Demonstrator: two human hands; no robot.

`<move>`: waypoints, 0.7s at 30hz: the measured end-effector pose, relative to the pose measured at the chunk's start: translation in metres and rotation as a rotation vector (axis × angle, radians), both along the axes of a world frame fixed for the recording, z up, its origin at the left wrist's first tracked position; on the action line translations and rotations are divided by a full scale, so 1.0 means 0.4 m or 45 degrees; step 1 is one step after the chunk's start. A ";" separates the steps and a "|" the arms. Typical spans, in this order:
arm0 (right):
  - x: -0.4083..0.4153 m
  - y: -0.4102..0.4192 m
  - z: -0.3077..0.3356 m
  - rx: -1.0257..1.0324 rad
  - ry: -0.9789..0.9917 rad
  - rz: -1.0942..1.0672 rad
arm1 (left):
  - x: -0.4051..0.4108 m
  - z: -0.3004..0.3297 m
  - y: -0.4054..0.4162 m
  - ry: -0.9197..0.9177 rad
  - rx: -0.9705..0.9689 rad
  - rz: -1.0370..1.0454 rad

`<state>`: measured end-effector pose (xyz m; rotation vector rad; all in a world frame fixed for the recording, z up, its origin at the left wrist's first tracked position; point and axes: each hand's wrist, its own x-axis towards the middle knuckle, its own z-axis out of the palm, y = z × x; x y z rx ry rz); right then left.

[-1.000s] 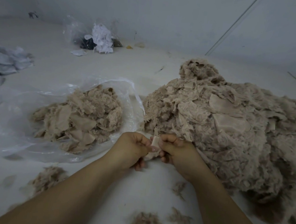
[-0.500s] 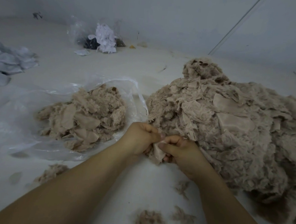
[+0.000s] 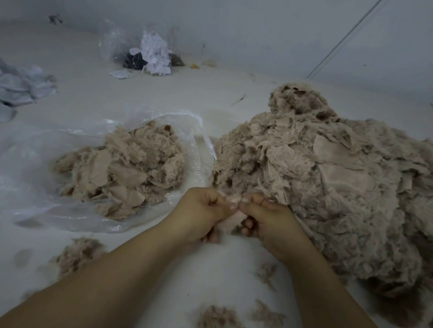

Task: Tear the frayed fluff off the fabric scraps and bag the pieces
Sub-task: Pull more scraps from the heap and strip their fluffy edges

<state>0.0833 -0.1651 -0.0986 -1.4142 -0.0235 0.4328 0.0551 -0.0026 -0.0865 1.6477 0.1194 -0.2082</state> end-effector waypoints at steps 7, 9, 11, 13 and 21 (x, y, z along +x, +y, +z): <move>-0.011 0.004 0.013 -0.010 -0.033 0.077 | -0.022 -0.003 0.014 -0.006 -0.101 0.114; -0.015 -0.001 0.016 -0.069 -0.121 0.163 | -0.023 0.001 0.012 -0.015 -0.038 0.103; -0.016 -0.001 0.017 -0.117 -0.169 0.143 | -0.024 0.004 0.015 -0.012 -0.045 0.127; -0.015 0.005 0.015 -0.123 -0.160 0.123 | -0.026 -0.001 0.023 -0.016 -0.076 0.223; -0.014 0.006 0.013 -0.005 -0.059 0.050 | -0.028 -0.003 0.023 0.012 -0.188 0.301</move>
